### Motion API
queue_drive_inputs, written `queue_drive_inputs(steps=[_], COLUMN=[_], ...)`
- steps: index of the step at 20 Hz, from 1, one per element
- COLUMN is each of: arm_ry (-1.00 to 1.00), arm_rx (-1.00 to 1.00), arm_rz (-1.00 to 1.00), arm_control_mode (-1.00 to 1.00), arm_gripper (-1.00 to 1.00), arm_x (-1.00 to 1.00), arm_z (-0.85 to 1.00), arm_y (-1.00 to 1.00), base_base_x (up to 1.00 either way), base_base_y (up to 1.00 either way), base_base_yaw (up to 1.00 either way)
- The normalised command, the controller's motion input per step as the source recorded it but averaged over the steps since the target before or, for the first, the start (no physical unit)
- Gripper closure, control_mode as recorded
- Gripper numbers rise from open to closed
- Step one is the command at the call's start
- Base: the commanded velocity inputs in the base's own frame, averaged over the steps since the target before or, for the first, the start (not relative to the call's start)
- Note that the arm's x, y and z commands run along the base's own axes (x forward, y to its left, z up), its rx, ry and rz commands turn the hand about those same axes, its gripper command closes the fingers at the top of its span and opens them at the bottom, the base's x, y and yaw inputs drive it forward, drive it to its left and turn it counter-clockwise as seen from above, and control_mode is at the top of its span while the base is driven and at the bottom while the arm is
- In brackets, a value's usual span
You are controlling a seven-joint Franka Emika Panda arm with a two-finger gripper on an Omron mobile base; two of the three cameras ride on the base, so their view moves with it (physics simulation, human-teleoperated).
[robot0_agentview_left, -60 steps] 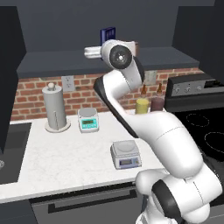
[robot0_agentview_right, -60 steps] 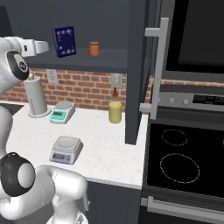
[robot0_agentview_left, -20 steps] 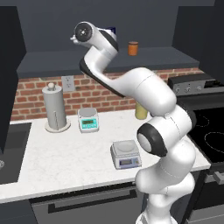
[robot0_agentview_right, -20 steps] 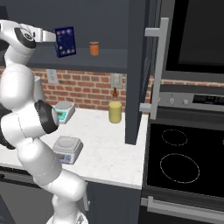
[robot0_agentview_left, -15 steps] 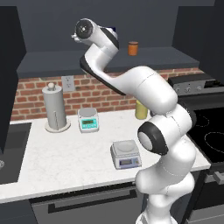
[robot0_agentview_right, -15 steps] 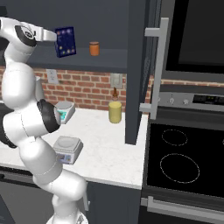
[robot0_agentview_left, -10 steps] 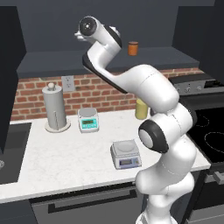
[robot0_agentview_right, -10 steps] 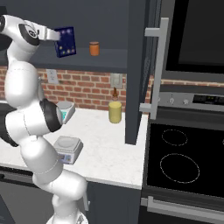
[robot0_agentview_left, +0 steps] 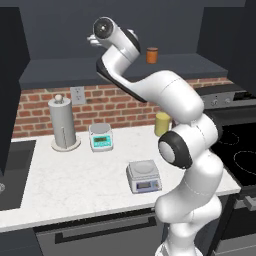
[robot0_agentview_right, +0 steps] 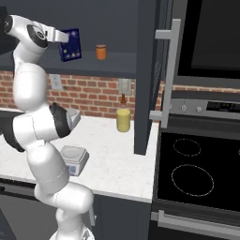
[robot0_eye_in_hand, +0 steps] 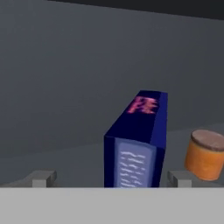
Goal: Pick the cereal and place it on the digital scale for weighing, and close the cabinet.
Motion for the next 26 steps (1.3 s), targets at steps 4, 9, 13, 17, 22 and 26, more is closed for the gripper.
queue_drive_inputs(steps=[4, 9, 13, 17, 22, 26], arm_ry=[0.03, 0.01, 0.03, 0.0, -0.01, -0.08], arm_rx=[0.01, 0.0, 0.0, 0.0, 0.0, 0.03], arm_rz=[0.0, 0.0, 0.0, 0.0, 0.0, 0.0], arm_control_mode=[-1.0, -1.0, -1.0, -1.0, -1.0, -1.0], arm_gripper=[-1.0, 1.0, 1.0, 1.0, 1.0, 1.0], arm_x=[0.11, 0.17, 0.19, 0.05, 0.0, -0.14], arm_z=[0.0, 0.0, 0.0, 0.0, 0.0, 0.0], arm_y=[-0.27, -0.09, 0.0, 0.0, 0.0, 0.0], base_base_x=[0.0, 0.0, 0.0, 0.0, 0.0, 0.0], base_base_y=[0.0, 0.0, 0.0, 0.0, 0.0, 0.0], base_base_yaw=[0.0, 0.0, 0.0, 0.0, 0.0, 0.0])
